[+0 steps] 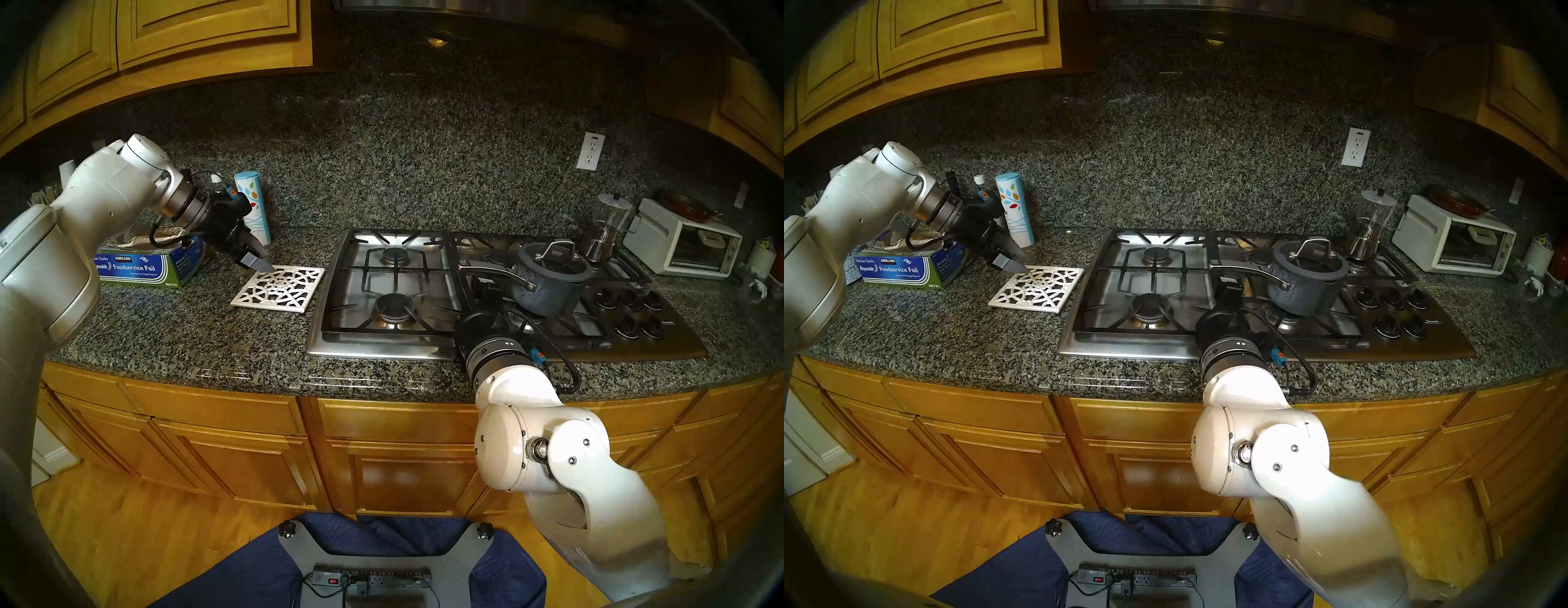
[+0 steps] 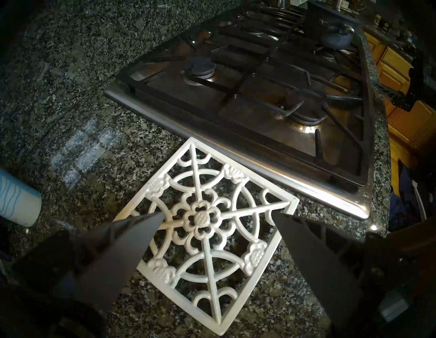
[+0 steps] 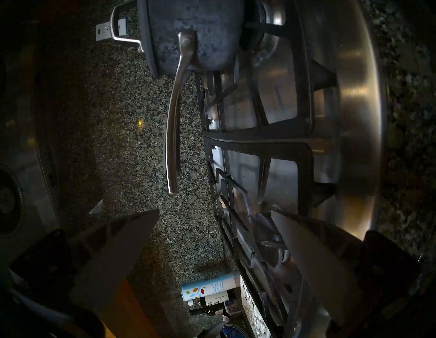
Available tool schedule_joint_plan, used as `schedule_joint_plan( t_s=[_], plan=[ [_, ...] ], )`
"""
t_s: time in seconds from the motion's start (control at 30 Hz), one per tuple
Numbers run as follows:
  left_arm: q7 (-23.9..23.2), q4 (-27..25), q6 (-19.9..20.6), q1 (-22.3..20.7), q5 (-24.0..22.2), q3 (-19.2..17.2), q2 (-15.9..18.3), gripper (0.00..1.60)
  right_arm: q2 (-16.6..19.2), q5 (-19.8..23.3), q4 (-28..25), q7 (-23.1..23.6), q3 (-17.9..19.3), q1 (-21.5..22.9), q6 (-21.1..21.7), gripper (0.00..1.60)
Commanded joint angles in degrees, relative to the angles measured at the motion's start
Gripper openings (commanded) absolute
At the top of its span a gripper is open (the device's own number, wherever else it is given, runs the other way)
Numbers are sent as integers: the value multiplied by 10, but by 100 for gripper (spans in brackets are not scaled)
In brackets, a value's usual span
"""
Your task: Pick up the pot, put it on the stove, take off the pot lid
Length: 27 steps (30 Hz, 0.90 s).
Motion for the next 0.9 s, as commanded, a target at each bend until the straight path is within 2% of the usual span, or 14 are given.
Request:
schedule_joint_plan(
  t_s=[0.0,0.33,0.87],
  plan=[
    [0,-2,0,-22,-1,-6,0,160,-1,-4,-14,6,1,7,1,160],
    [1,-5,1,-22,0,-7,2,160,5,-3,-17,5,4,8,7,160],
    [3,-8,3,-21,0,-7,4,160,22,17,-17,0,34,19,27,160]
  ],
)
